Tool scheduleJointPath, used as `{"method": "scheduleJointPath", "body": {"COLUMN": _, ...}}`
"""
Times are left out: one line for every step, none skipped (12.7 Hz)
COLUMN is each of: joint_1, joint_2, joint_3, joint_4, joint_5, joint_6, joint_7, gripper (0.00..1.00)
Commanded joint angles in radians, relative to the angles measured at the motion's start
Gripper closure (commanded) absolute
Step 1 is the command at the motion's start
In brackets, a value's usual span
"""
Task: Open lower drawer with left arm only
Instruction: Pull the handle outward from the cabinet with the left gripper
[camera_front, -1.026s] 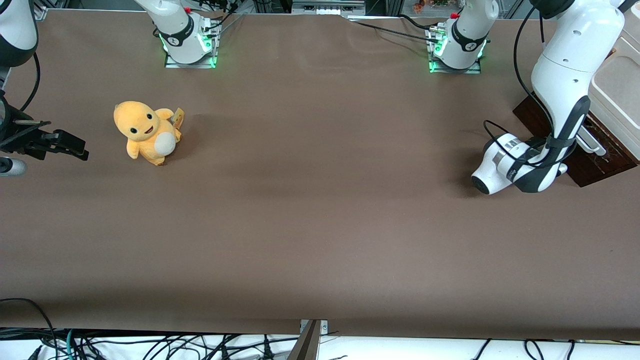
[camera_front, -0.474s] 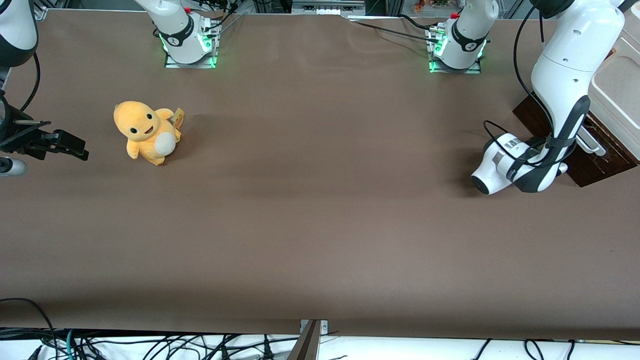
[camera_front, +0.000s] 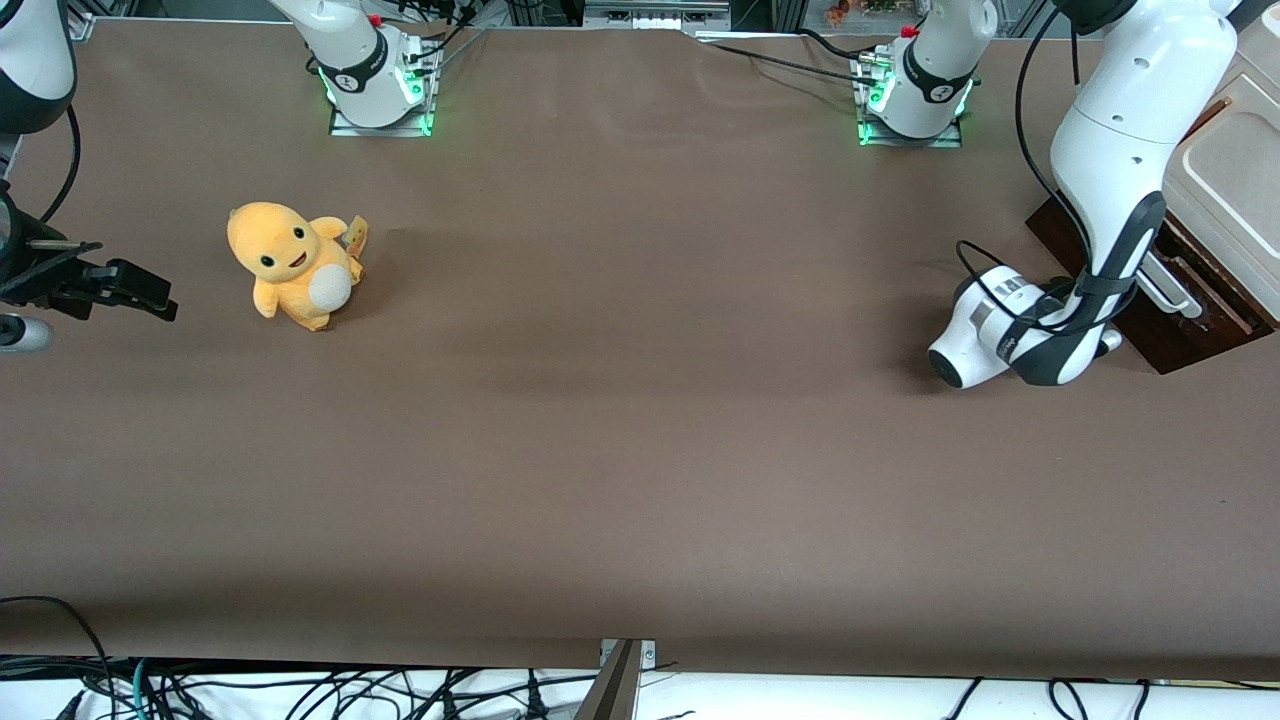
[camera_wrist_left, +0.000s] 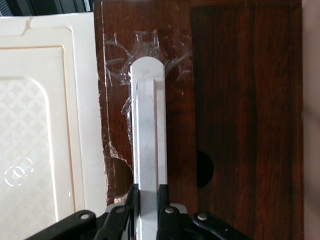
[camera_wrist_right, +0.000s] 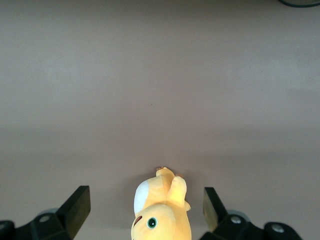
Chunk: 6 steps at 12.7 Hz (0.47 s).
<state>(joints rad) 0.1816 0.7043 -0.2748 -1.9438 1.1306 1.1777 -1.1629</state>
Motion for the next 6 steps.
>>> {"method": "scheduleJointPath", "body": {"joint_1": -0.033, "joint_2": -0.009, "joint_3": -0.004, "joint_4": 0.017, "joint_5": 0.008, "joint_6": -0.021, "joint_7": 0.026, "gripper": 0.93}}
{"method": "scheduleJointPath", "body": {"joint_1": -0.042, "joint_2": -0.011, "joint_3": -0.004, "joint_4": 0.038, "joint_5": -0.008, "joint_6": -0.024, "joint_7": 0.034, "gripper": 0.95}}
{"method": "scheduleJointPath", "body": {"joint_1": -0.050, "joint_2": -0.009, "joint_3": -0.004, "joint_4": 0.055, "joint_5": -0.024, "joint_6": -0.039, "joint_7": 0.037, "gripper": 0.96}}
{"method": "scheduleJointPath", "body": {"joint_1": -0.059, "joint_2": -0.009, "joint_3": -0.004, "joint_4": 0.062, "joint_5": -0.026, "joint_6": -0.047, "joint_7": 0.037, "gripper": 0.96}}
{"method": "scheduleJointPath", "body": {"joint_1": -0.069, "joint_2": -0.008, "joint_3": -0.004, "joint_4": 0.065, "joint_5": -0.026, "joint_6": -0.049, "joint_7": 0.035, "gripper": 0.96}}
{"method": "scheduleJointPath", "body": {"joint_1": -0.079, "joint_2": -0.005, "joint_3": -0.004, "joint_4": 0.069, "joint_5": -0.028, "joint_6": -0.049, "joint_7": 0.034, "gripper": 0.96}}
